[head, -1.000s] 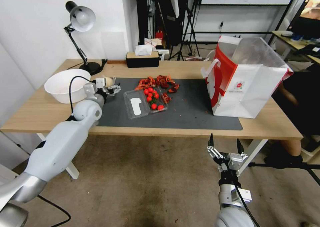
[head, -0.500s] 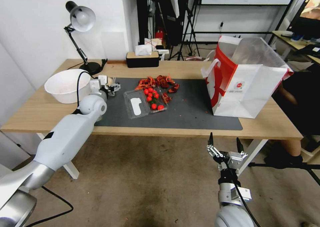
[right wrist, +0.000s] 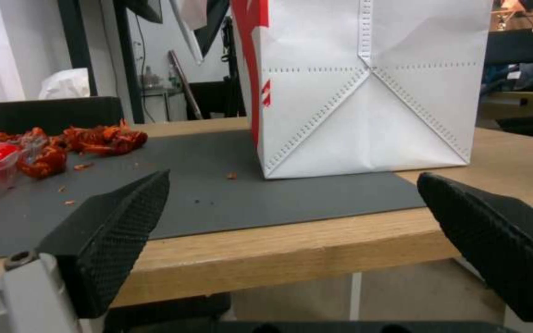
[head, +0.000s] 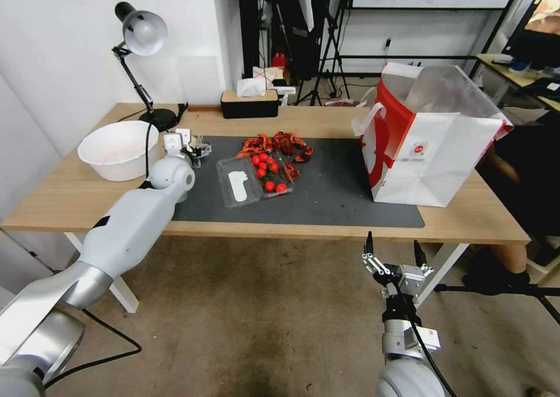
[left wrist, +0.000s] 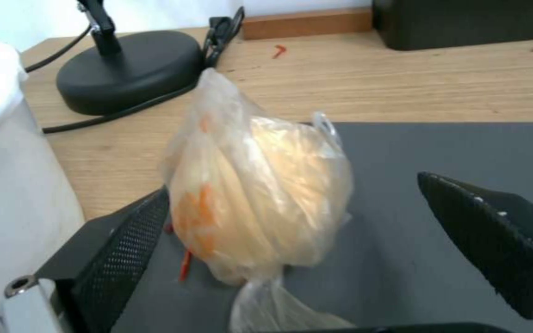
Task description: Pick up the trash from the table and place it into the takeout bag.
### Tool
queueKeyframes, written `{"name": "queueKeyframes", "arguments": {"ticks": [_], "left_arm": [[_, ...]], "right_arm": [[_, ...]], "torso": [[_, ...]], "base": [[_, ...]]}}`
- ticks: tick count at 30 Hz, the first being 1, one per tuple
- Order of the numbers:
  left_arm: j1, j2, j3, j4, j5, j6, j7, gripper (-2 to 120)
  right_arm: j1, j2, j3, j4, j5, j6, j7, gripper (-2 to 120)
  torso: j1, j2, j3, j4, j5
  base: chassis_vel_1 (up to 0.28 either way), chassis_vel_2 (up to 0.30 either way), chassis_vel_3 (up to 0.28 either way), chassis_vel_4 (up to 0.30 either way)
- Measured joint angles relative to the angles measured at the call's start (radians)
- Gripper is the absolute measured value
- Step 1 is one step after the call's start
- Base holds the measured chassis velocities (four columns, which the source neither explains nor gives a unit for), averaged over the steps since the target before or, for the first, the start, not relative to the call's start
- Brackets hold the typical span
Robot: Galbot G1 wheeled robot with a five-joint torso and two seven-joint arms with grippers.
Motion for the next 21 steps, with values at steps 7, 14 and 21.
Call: {"name": "queueKeyframes", "arguments": {"ticks": [7,14,21], "left_arm": [[-0.046,-0.038,0.023,0.086,0.002,0.001,-0.017,100],[-0.093,-0.072,0.035,0.176,0.019,-0.001,-0.034,100],[-0.124,-0.095,0.040,0.231,0.036,0.007,-0.048,82]], "right_arm": [[0.000,-0.002,0.000,0.001,0.001,0.000,0.000,100],[0.001,-0.003,0.002,0.000,0.002,0.000,0.001,100],[0.001,-0.004,0.002,-0.006,0.003,0.001,0.002,100]], "torso": [[0.000,0.000,0.000,0.0000,0.0000],[0.000,0.000,0.000,-0.0001,0.0001],[0.000,0.000,0.000,0.0001,0.0001]], "base": [[0.000,0.000,0.000,0.000],[0.000,0.000,0.000,0.000],[0.000,0.000,0.000,0.000]]}}
